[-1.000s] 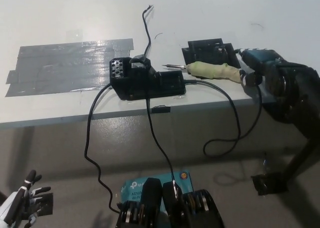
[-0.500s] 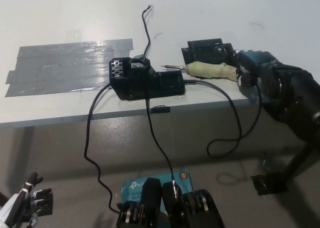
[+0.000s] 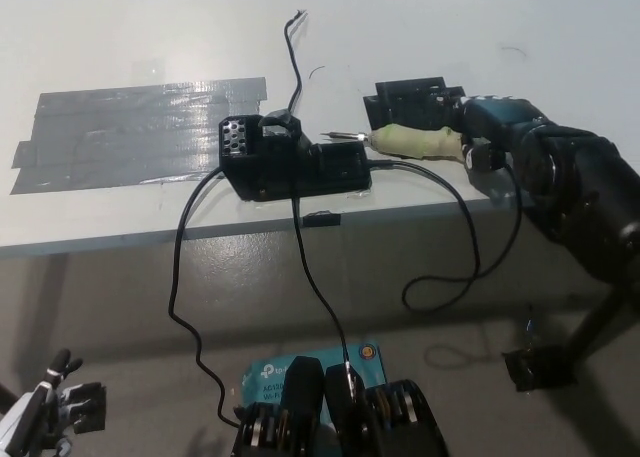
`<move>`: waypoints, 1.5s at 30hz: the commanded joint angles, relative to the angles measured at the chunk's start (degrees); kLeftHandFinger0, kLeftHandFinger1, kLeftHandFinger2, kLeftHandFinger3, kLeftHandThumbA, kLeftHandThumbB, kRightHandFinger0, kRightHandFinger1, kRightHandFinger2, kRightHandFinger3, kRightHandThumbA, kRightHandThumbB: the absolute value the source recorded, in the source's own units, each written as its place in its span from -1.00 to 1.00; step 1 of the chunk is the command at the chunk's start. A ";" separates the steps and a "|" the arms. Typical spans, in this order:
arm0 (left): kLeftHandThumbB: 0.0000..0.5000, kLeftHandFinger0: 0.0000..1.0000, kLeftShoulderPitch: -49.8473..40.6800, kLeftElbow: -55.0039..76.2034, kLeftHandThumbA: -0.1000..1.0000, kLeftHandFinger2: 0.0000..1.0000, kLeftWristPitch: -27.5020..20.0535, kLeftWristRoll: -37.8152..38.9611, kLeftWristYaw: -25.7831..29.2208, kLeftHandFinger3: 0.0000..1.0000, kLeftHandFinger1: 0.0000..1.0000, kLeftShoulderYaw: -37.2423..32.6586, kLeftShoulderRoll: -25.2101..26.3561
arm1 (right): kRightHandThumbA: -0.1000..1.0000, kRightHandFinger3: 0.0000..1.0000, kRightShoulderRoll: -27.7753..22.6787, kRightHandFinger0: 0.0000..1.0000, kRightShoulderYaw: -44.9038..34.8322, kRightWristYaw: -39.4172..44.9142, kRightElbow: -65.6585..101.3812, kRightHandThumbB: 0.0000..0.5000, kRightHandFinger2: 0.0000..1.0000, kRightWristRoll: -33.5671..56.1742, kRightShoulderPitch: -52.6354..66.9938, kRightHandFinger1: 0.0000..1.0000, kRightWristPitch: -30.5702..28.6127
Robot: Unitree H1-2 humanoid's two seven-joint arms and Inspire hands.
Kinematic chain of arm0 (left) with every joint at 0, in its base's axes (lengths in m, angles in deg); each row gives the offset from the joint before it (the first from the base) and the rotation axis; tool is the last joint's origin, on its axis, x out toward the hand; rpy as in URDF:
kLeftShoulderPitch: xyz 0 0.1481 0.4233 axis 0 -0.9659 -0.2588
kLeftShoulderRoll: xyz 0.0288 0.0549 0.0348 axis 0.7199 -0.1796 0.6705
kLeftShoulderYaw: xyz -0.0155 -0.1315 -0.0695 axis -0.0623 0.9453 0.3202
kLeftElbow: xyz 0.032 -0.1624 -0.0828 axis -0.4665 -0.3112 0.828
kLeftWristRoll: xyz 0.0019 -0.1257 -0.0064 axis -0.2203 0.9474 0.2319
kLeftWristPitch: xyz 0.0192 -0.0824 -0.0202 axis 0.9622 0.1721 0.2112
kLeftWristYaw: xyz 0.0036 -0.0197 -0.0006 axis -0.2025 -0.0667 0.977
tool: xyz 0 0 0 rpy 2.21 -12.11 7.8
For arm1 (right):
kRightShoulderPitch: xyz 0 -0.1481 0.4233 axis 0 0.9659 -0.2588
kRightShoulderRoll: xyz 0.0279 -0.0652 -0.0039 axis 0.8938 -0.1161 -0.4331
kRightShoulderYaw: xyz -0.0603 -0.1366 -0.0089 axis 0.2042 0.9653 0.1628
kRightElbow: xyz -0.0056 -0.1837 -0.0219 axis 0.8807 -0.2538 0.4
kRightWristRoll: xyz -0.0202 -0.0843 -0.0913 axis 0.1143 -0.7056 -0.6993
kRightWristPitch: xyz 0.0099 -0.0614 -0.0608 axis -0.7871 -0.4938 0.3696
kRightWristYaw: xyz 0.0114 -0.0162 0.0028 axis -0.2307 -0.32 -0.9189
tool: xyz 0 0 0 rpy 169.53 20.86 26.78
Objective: The robot uses its right hand to grab and lift the soldering gun kept on the middle of the table and puts it in its base
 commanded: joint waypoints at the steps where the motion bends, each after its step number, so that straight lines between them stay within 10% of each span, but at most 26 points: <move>1: -1.00 0.39 0.15 1.61 1.00 0.67 0.20 0.72 -0.07 0.97 0.59 0.79 0.26 | -0.78 1.00 0.15 1.00 -1.36 0.48 0.73 -0.32 1.00 -0.83 -3.81 1.00 0.19; 26: -1.00 0.37 1.65 2.51 0.79 0.63 1.32 1.17 -0.01 0.93 0.56 0.48 -0.47 | -0.77 1.00 1.65 1.00 -0.86 0.88 0.06 -0.21 1.00 -1.75 -1.14 1.00 0.44; 36: -1.00 0.47 2.59 3.00 0.81 0.70 1.60 1.31 0.01 0.98 0.62 -0.26 -0.12 | -0.54 1.00 2.20 1.00 0.22 2.46 -2.15 0.42 1.00 -3.07 0.04 1.00 3.35; 45: -1.00 0.44 2.77 2.89 0.80 0.68 1.60 1.06 -0.12 0.94 0.60 -0.26 0.09 | -0.12 1.00 2.65 1.00 0.33 8.62 -1.39 0.59 1.00 -1.77 0.33 1.00 5.52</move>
